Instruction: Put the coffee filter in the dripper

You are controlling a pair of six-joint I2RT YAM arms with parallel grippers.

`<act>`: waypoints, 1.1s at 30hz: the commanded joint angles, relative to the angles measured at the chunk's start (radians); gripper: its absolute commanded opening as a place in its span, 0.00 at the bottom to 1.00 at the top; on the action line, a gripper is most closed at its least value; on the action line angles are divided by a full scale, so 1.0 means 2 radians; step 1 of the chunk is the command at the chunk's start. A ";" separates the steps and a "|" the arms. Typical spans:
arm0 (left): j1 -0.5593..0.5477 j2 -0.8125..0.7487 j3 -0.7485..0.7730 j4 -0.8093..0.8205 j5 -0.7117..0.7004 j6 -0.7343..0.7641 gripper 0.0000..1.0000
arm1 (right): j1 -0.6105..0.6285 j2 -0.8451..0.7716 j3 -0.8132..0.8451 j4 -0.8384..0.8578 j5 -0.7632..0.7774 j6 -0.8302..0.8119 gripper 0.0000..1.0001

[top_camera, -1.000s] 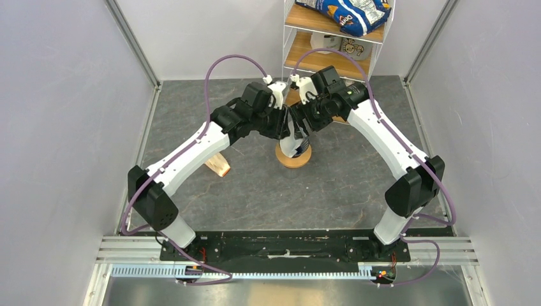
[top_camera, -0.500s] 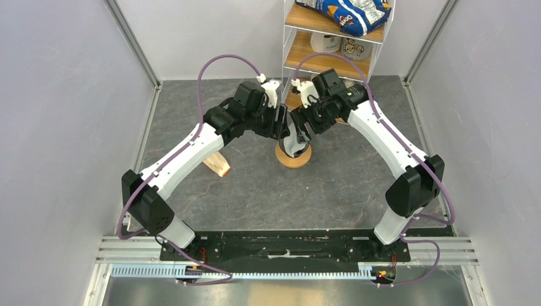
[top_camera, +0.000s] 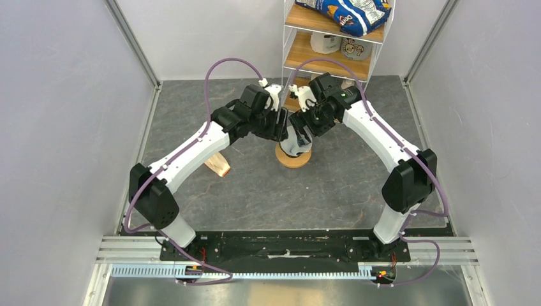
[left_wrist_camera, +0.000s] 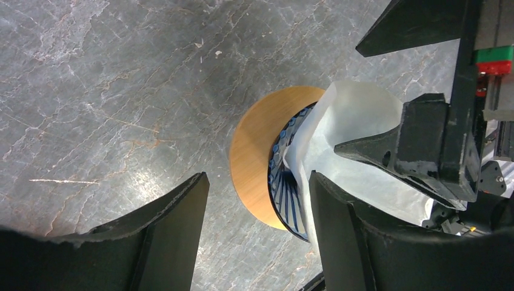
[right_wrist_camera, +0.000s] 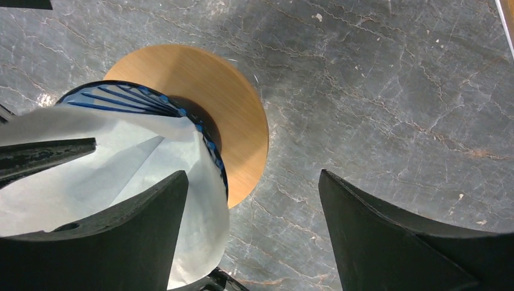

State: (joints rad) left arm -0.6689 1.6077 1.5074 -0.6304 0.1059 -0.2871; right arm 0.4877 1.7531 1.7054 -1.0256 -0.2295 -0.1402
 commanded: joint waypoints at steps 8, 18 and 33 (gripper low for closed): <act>0.004 0.010 -0.002 0.008 -0.020 0.014 0.70 | -0.001 0.013 0.007 0.001 0.008 -0.025 0.87; 0.010 0.008 -0.021 0.018 -0.010 0.015 0.70 | -0.001 0.016 -0.001 0.004 0.010 -0.027 0.88; 0.028 0.004 -0.034 0.027 0.001 0.015 0.70 | -0.008 -0.001 -0.029 0.016 0.003 -0.045 0.89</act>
State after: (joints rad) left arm -0.6300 1.6299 1.4475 -0.5949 0.1127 -0.2859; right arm 0.4862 1.7832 1.6676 -0.9916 -0.2325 -0.1860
